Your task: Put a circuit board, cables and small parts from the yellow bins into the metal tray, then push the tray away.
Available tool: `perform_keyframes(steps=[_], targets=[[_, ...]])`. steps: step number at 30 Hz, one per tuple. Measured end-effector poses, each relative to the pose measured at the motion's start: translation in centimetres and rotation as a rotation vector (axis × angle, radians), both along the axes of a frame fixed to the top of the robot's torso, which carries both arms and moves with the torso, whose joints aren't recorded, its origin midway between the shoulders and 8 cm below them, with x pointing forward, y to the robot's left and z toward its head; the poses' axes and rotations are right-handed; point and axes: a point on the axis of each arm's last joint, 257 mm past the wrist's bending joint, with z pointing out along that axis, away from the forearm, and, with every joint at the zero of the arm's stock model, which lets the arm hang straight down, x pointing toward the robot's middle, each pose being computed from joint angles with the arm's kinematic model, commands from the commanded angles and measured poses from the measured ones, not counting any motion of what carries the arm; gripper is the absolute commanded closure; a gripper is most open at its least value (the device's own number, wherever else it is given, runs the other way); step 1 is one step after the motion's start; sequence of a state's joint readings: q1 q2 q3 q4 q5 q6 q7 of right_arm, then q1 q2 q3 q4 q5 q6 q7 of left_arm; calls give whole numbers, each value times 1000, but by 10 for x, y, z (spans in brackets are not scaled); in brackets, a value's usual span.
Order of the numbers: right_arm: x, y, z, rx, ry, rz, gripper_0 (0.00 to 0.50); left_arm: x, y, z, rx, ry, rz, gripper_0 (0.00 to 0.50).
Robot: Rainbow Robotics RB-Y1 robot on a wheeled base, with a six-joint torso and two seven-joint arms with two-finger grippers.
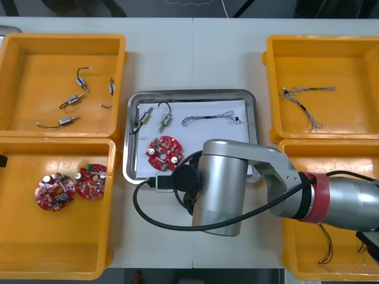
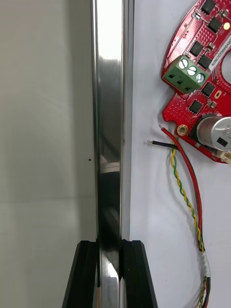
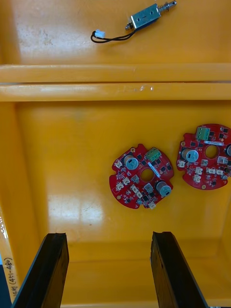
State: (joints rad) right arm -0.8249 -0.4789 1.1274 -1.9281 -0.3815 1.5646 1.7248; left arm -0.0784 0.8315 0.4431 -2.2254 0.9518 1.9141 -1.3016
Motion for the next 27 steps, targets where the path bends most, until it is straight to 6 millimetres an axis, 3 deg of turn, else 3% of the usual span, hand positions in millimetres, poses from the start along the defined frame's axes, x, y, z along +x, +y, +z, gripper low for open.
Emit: perform_keyframes(steps=[12,27], targets=[[53,-9,25,-39,-87,-45,500,0,0,0,0,0,0,0],[89,-12,53,-70,-136,-85,500,0,0,0,0,0,0,0]])
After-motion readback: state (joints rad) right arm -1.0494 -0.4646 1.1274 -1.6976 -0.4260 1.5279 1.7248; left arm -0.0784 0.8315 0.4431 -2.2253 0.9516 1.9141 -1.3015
